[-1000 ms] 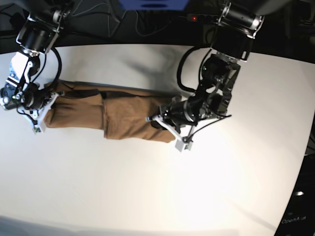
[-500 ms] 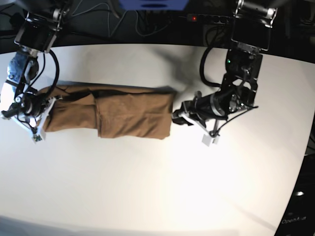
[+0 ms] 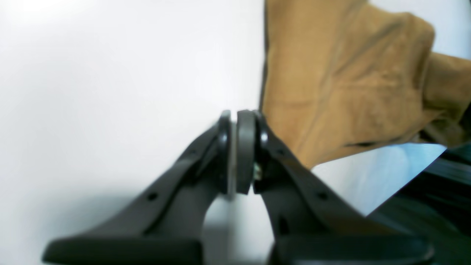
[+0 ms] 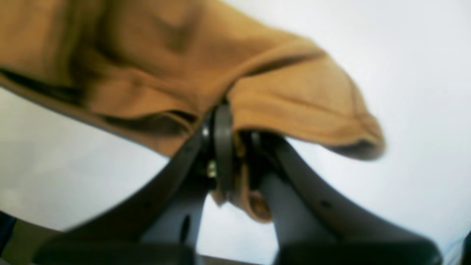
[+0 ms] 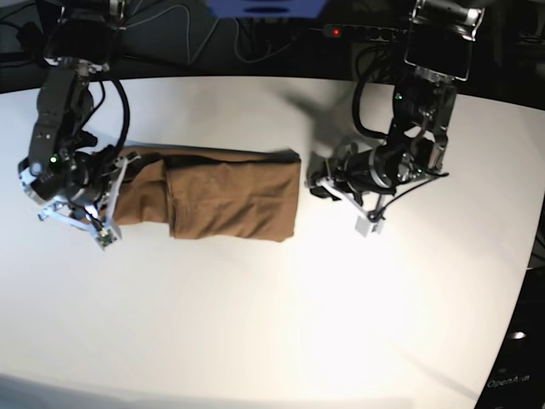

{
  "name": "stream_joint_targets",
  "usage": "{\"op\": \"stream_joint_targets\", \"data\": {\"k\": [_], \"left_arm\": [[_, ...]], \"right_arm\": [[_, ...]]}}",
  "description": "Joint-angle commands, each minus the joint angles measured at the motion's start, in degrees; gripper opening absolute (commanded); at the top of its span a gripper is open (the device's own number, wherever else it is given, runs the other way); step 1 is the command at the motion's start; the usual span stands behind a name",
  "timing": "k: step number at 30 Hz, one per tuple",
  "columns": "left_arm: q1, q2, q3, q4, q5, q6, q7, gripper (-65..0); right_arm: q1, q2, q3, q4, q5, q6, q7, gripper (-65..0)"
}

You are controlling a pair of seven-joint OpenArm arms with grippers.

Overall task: Fold the T-shirt properly
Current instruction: 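Lift the collar end with the right gripper and fold it over the stack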

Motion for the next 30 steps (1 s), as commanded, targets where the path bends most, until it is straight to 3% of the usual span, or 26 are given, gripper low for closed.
{"op": "stream_joint_targets", "data": {"k": [1,7,22,30], "left_arm": [[-0.9,-0.2,-0.3,0.9,-0.2,-0.6,-0.8,-62.2],[-0.7,-0.2,0.3,0.7,0.8,-0.6,-4.7,-62.2],[-0.6,-0.7,2.8,-2.8,0.6,-0.6,-5.4,-62.2],[-0.6,-0.4,4.8,-3.1,0.9,-0.6,-5.4,-62.2]], "right_arm": [[0.2,0.1,-0.7,0.9,0.3,0.0,0.5,-64.3],[0.2,-0.4,-6.7,1.1,0.0,0.0,0.4,-64.3],[4.6,-3.7,-23.6,0.4,0.2,0.0,-0.9,-64.3],[10.0,-5.8,-25.3,-0.1,0.0,0.0,-3.5,-64.3]]}}
